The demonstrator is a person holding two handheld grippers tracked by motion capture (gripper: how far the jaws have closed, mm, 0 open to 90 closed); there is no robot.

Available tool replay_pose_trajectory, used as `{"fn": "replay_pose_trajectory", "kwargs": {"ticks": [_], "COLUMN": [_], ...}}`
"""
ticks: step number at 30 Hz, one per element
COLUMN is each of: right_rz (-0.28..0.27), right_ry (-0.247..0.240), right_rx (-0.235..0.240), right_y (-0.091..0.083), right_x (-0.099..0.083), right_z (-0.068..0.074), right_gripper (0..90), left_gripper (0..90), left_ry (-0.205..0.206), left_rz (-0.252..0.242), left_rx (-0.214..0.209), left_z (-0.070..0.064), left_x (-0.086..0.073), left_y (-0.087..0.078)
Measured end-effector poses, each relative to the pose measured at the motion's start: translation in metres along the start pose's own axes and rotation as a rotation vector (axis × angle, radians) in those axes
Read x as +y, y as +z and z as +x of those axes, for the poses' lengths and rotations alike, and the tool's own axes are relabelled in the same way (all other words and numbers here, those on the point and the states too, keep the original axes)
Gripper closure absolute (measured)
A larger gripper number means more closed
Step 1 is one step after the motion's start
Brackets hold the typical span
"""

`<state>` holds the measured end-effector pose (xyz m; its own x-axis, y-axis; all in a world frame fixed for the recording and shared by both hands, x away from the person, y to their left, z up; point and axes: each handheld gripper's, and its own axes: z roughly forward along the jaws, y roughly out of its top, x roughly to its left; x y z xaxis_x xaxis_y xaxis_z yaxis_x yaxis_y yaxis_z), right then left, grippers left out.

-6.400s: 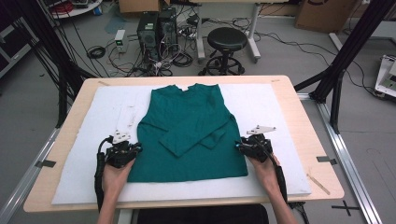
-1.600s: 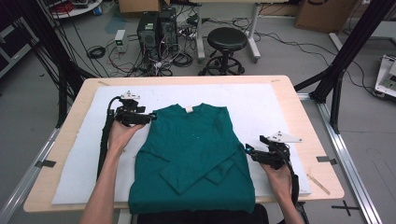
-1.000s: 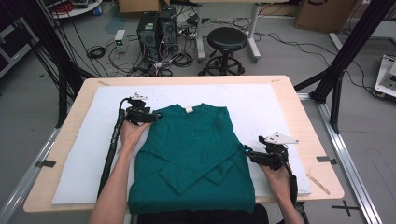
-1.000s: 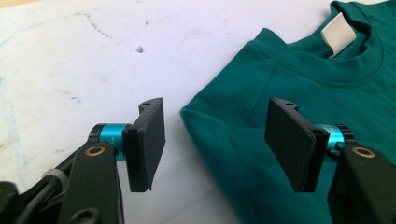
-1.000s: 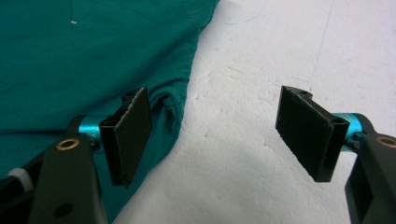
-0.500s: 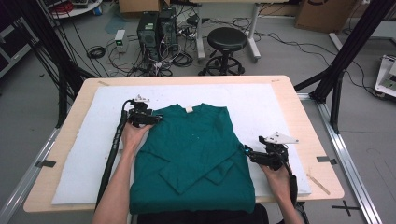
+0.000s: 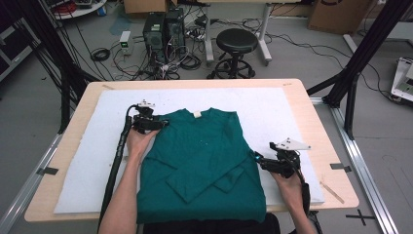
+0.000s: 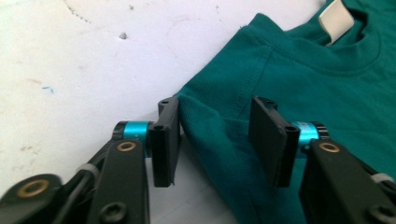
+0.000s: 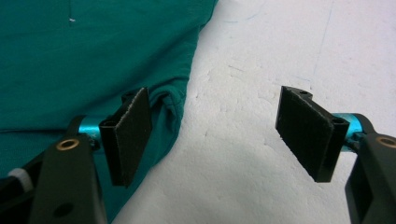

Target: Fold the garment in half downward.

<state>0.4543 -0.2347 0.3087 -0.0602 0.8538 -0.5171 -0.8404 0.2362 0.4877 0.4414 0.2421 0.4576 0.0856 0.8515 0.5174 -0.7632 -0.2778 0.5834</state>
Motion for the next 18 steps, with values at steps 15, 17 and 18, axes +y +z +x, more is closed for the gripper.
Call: {"fn": "replay_pose_trajectory", "kwargs": {"ticks": [15, 17, 18], "right_rz": [0.008, 0.009, 0.011], "right_ry": [-0.006, -0.008, -0.007], "right_rx": [-0.007, -0.006, -0.005], "right_y": [0.0006, 0.0007, 0.0007], "right_x": [0.0002, 0.0003, 0.0003], "right_z": [0.0012, 0.0011, 0.0012], "right_gripper": [27.5, 27.5, 27.5], "left_gripper": [82.4, 83.5, 83.8], "left_ry": [-0.059, -0.055, -0.057], "left_rz": [-0.006, -0.006, -0.005], "left_rx": [-0.054, -0.053, -0.056], "left_z": [0.0054, 0.005, 0.0051], "left_x": [-0.0016, -0.0017, -0.0017], "left_y": [-0.0016, -0.0016, -0.0017]}}
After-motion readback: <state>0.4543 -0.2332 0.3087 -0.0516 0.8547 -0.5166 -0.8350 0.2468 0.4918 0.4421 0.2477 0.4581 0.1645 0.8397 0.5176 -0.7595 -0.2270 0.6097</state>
